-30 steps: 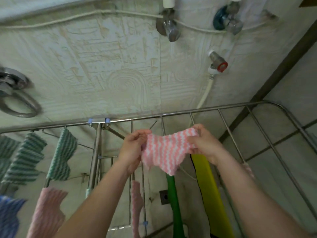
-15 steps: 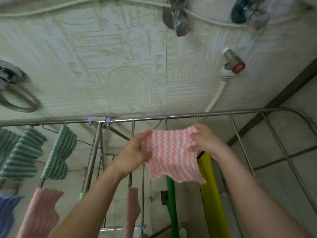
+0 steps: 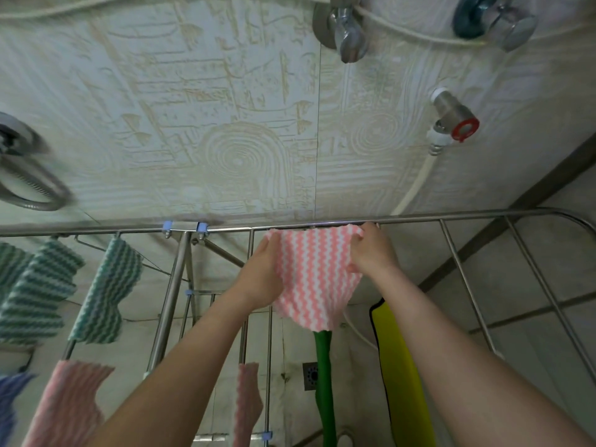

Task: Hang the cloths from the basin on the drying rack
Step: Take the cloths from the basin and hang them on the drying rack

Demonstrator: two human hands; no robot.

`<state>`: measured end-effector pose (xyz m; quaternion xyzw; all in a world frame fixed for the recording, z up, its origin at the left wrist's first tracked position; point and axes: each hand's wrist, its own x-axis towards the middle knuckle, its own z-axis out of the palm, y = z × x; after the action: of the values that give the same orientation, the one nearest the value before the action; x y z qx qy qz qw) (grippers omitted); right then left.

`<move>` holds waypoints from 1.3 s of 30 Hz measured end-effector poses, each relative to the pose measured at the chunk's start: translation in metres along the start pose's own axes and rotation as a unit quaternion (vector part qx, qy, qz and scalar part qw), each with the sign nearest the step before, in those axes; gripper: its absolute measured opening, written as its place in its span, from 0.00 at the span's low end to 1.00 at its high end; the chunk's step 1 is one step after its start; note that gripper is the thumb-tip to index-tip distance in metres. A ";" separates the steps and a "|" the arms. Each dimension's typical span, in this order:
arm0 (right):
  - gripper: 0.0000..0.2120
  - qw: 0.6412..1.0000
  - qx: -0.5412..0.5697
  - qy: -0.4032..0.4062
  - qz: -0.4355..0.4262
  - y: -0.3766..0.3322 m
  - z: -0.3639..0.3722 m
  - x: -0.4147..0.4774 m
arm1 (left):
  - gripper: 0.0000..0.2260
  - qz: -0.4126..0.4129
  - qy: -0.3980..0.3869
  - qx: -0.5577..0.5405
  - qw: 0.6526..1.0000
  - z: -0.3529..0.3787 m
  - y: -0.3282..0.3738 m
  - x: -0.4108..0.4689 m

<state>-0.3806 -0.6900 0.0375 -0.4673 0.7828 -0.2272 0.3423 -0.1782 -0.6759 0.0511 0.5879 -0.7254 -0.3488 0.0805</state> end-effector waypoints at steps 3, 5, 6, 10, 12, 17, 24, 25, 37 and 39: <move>0.14 0.999 0.042 0.017 0.011 -0.002 0.008 -0.003 | 0.32 -0.048 -0.010 0.027 0.998 0.008 0.002 0.007; 0.17 0.999 0.047 0.016 0.019 -0.006 0.008 -0.009 | 0.30 -0.064 0.004 0.028 0.998 0.013 0.001 0.010; 0.21 0.999 0.042 0.004 0.023 -0.007 0.008 -0.014 | 0.31 -0.068 0.018 0.026 0.997 0.016 0.000 0.012; 0.25 0.999 0.017 -0.027 0.003 -0.003 0.004 -0.038 | 0.29 -0.076 0.045 -0.101 0.991 0.025 0.003 0.002; 0.18 0.996 0.037 -0.085 -0.001 0.004 0.004 -0.055 | 0.28 -0.112 0.024 -0.281 0.953 0.028 0.006 -0.011; 0.13 0.984 0.094 -0.151 -0.009 0.009 0.013 -0.088 | 0.30 -0.190 -0.035 -0.470 0.861 0.040 0.001 -0.028; 0.14 0.982 0.046 -0.159 -0.094 0.025 0.004 -0.108 | 0.22 -0.208 -0.073 -0.436 0.873 0.037 -0.001 -0.031; 0.12 0.977 0.023 -0.175 -0.116 0.029 0.000 -0.111 | 0.19 -0.200 -0.056 -0.421 0.883 0.036 -0.002 -0.030; 0.08 0.970 -0.073 -0.003 -0.230 0.047 0.027 -0.128 | 0.25 -0.102 -0.008 -0.217 0.971 0.038 -0.003 -0.029; 0.06 0.967 -0.078 0.005 -0.243 0.046 0.028 -0.134 | 0.25 -0.088 -0.015 -0.101 0.991 0.044 -0.003 -0.025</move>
<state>-0.3417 -0.5513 0.0311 -0.6673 0.6630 -0.2445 0.2352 -0.1914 -0.6356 0.0235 0.6332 -0.6326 -0.4352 0.0975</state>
